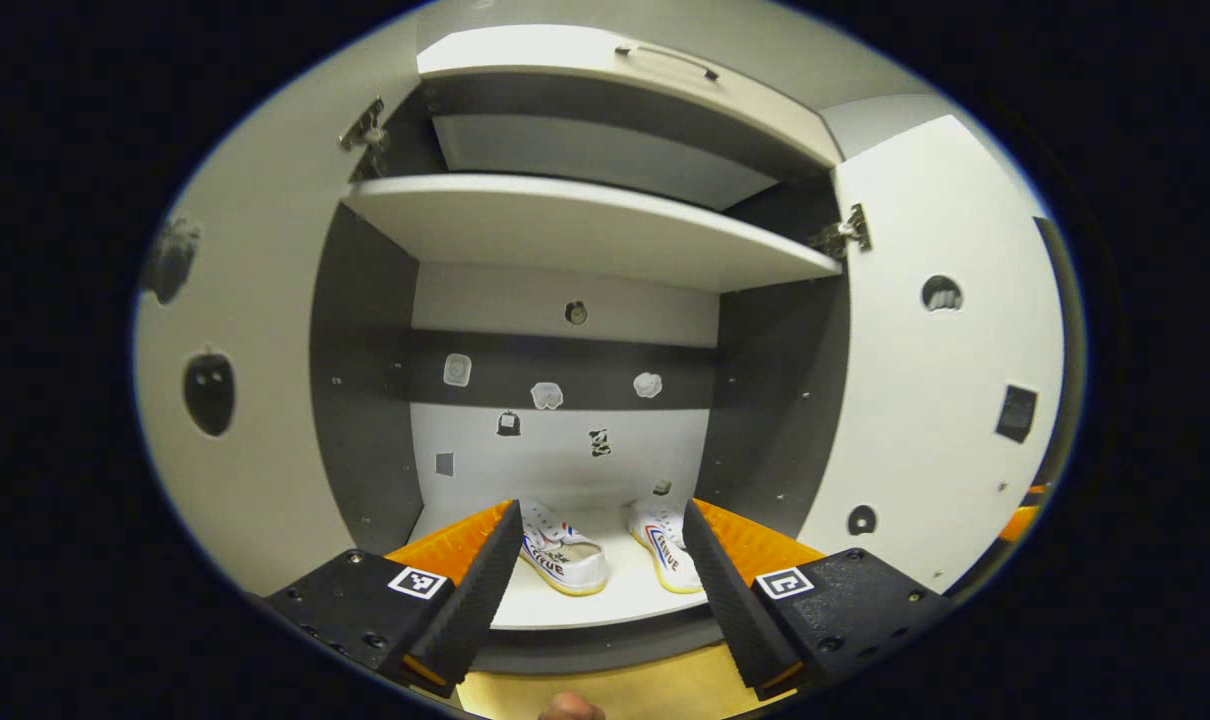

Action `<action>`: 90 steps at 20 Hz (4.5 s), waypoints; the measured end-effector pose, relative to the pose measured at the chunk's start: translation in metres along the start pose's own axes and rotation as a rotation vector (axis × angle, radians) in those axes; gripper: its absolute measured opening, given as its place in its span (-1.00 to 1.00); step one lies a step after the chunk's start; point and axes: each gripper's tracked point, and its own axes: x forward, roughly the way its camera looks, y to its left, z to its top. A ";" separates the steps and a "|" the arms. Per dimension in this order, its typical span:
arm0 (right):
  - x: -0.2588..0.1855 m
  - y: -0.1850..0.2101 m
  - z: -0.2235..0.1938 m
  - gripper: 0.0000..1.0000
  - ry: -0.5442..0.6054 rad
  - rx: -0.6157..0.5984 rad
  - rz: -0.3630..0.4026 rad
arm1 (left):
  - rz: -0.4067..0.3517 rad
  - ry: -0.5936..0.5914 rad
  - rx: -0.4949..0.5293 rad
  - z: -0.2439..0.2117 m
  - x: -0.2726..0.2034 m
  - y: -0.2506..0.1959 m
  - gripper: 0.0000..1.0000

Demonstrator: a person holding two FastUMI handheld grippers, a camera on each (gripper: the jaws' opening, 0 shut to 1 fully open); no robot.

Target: Grab one shoe with the right hand and put it into the shoe cabinet, grab the other shoe with the left hand and put it into the shoe cabinet; then close the right door with the right hand and the left door with the left hand.

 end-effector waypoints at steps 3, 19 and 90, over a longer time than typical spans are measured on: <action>0.018 0.039 -0.005 0.43 0.016 0.005 0.095 | 0.026 -0.003 0.011 0.007 -0.040 0.003 0.92; 0.034 0.138 -0.004 0.43 0.016 0.059 0.345 | 0.195 -0.115 -0.056 0.059 -0.195 0.048 0.86; -0.002 0.046 0.034 0.43 -0.120 0.027 0.020 | 0.203 -0.067 0.006 0.011 -0.145 0.049 0.89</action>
